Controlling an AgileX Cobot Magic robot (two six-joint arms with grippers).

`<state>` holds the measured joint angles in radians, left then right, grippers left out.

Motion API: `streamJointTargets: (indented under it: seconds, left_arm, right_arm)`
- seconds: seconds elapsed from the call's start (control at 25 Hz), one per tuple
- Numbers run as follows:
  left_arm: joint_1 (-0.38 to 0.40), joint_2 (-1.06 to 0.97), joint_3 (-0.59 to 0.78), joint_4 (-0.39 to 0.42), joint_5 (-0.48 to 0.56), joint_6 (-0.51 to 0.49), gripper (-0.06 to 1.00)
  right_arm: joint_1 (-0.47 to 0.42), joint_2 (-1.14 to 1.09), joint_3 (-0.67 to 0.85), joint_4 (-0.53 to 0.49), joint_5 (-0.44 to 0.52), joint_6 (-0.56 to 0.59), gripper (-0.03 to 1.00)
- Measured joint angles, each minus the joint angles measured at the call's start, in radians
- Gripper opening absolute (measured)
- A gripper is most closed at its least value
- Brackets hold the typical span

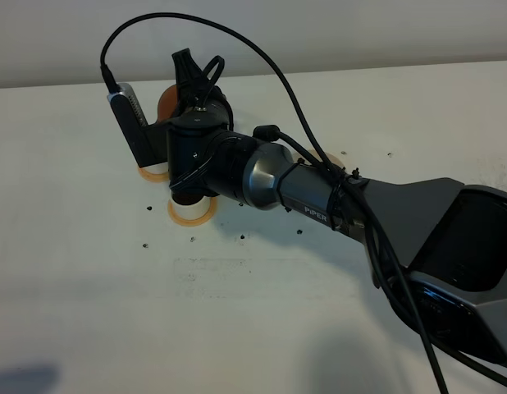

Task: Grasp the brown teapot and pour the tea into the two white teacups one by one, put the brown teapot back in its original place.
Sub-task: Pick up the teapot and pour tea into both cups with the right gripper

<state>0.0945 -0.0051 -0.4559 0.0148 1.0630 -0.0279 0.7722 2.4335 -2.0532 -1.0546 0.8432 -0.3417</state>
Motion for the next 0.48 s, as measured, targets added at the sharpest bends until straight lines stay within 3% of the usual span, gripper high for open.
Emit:
streamJointTargets:
  seconds: [0.48]
  left_arm:
    - [0.000, 0.000, 0.000, 0.000, 0.000, 0.000, 0.29]
  right_arm:
    - [0.000, 0.000, 0.000, -0.053, -0.004, -0.005, 0.09]
